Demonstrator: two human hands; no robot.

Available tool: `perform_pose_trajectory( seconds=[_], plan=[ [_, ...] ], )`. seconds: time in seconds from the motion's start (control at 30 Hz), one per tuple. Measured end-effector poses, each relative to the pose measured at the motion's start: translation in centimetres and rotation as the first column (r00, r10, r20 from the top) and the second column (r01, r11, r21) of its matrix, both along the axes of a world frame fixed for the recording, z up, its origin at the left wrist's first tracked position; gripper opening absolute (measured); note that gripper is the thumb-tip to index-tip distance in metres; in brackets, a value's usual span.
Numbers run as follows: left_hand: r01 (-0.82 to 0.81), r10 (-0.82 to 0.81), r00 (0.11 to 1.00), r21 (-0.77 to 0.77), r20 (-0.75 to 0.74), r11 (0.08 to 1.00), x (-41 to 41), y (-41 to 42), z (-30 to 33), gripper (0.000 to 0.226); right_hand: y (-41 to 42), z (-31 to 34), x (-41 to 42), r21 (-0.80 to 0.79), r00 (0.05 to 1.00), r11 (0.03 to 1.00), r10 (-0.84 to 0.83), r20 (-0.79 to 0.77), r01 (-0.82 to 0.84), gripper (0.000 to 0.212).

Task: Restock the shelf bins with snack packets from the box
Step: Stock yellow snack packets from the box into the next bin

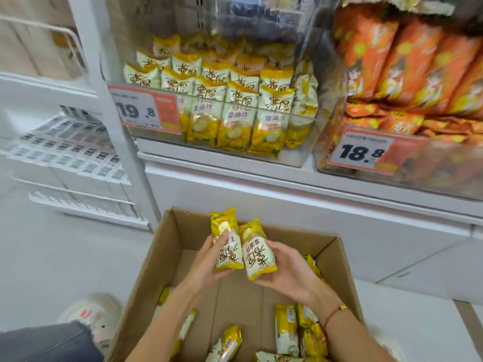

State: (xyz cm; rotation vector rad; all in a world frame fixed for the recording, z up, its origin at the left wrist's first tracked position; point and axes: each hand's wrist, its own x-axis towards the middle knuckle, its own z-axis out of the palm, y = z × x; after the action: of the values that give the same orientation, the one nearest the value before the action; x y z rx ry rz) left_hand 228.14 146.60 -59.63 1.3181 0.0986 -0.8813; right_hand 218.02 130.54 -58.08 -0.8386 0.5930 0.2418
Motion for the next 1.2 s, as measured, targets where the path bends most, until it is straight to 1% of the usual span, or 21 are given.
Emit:
perform_pose_trajectory(
  seconds=[0.07, 0.13, 0.17, 0.23, 0.3, 0.37, 0.47, 0.5, 0.53, 0.6, 0.63, 0.7, 0.73, 0.8, 0.87, 0.9, 0.97, 1.0, 1.03, 1.1, 1.2],
  plan=[
    [0.037, -0.036, 0.991, -0.007, 0.132, 0.999, 0.0, 0.1, 2.6, 0.034, 0.3, 2.2, 0.3, -0.151, 0.999, 0.987, 0.051, 0.0, -0.051, 0.047],
    [0.09, -0.081, 0.962, -0.022, 0.26, 0.996, 0.2, 0.3, 5.0, 0.032, 0.6, 4.5, 0.7, -0.248, 0.994, 0.965, 0.097, 0.057, -0.08, 0.058],
    [0.119, -0.107, 0.942, -0.02, 0.317, 0.993, 0.3, 0.4, 6.3, 0.039, 0.7, 5.8, 0.9, -0.279, 0.987, 0.956, 0.123, 0.102, -0.09, 0.059],
    [0.183, -0.173, 0.886, 0.019, 0.431, 0.983, 0.8, 0.7, 9.0, 0.053, 1.0, 8.7, 1.2, -0.344, 0.97, 0.935, 0.158, 0.187, -0.086, 0.053],
    [0.2, -0.193, 0.824, 0.044, 0.532, 0.979, 1.5, 1.2, 11.7, 0.047, 1.4, 11.6, 1.3, -0.39, 0.949, 0.919, 0.166, 0.267, -0.051, 0.049],
    [0.205, -0.201, 0.765, 0.064, 0.612, 0.977, 2.1, 2.1, 15.0, 0.049, 1.8, 13.9, 1.4, -0.439, 0.931, 0.898, 0.159, 0.328, 0.001, 0.051],
    [0.139, -0.203, 0.679, 0.147, 0.706, 0.979, 3.9, 3.7, 19.4, 0.062, 2.1, 16.9, 1.7, -0.479, 0.923, 0.871, 0.09, 0.374, 0.109, 0.067],
    [0.109, -0.192, 0.655, 0.159, 0.731, 0.981, 4.9, 4.2, 20.8, 0.067, 2.1, 17.7, 2.0, -0.469, 0.913, 0.872, 0.07, 0.403, 0.14, 0.07],
    [0.071, -0.181, 0.634, 0.177, 0.752, 0.982, 5.8, 4.6, 22.2, 0.073, 2.3, 18.6, 2.1, -0.443, 0.902, 0.878, 0.032, 0.43, 0.18, 0.067],
    [0.011, -0.113, 0.624, 0.136, 0.773, 0.991, 7.5, 5.0, 24.9, 0.08, 2.3, 20.1, 2.8, -0.384, 0.881, 0.885, -0.058, 0.469, 0.262, 0.058],
    [-0.009, -0.061, 0.626, 0.086, 0.778, 0.996, 8.3, 5.1, 26.0, 0.074, 2.3, 21.0, 3.3, -0.394, 0.875, 0.877, -0.059, 0.481, 0.276, 0.064],
    [-0.052, 0.049, 0.62, -0.021, 0.783, 0.998, 9.8, 5.1, 27.7, 0.051, 2.6, 23.0, 4.4, -0.483, 0.87, 0.828, -0.011, 0.493, 0.284, 0.101],
    [-0.096, 0.106, 0.605, -0.06, 0.79, 0.994, 10.3, 4.9, 28.4, 0.048, 2.8, 24.1, 5.0, -0.534, 0.871, 0.794, 0.012, 0.492, 0.291, 0.109],
    [-0.192, 0.195, 0.539, -0.106, 0.819, 0.976, 11.9, 4.5, 28.7, 0.057, 3.1, 26.2, 6.4, -0.581, 0.862, 0.753, 0.034, 0.505, 0.311, 0.097],
    [-0.272, 0.216, 0.431, -0.102, 0.876, 0.957, 13.4, 4.3, 28.4, 0.063, 2.9, 27.5, 8.2, -0.572, 0.866, 0.766, 0.04, 0.498, 0.293, 0.083],
    [-0.297, 0.188, 0.356, -0.08, 0.915, 0.952, 14.2, 4.2, 28.0, 0.062, 2.5, 27.9, 9.2, -0.575, 0.873, 0.767, 0.041, 0.486, 0.284, 0.071],
    [-0.359, 0.071, 0.158, -0.01, 0.985, 0.933, 15.4, 4.2, 27.5, 0.056, 2.0, 28.9, 10.8, -0.581, 0.873, 0.766, 0.054, 0.485, 0.275, 0.038],
    [-0.408, 0.009, 0.059, 0.016, 0.998, 0.913, 16.2, 4.2, 27.1, 0.057, 1.6, 29.2, 11.8, -0.576, 0.869, 0.768, 0.051, 0.491, 0.281, 0.029],
    [-0.45, -0.036, -0.039, 0.015, 0.999, 0.893, 17.0, 4.3, 26.5, 0.062, 1.2, 29.5, 12.8, -0.578, 0.869, 0.764, 0.049, 0.493, 0.285, 0.026],
    [-0.506, -0.062, -0.171, -0.034, 0.983, 0.862, 18.4, 4.5, 25.4, 0.069, 0.8, 29.8, 14.8, -0.629, 0.876, 0.722, 0.066, 0.477, 0.289, 0.033],
    [-0.51, -0.065, -0.363, -0.14, 0.93, 0.849, 19.9, 5.2, 24.2, 0.06, 0.2, 29.6, 17.9, -0.736, 0.899, 0.605, 0.075, 0.432, 0.303, 0.046]
  ],
)
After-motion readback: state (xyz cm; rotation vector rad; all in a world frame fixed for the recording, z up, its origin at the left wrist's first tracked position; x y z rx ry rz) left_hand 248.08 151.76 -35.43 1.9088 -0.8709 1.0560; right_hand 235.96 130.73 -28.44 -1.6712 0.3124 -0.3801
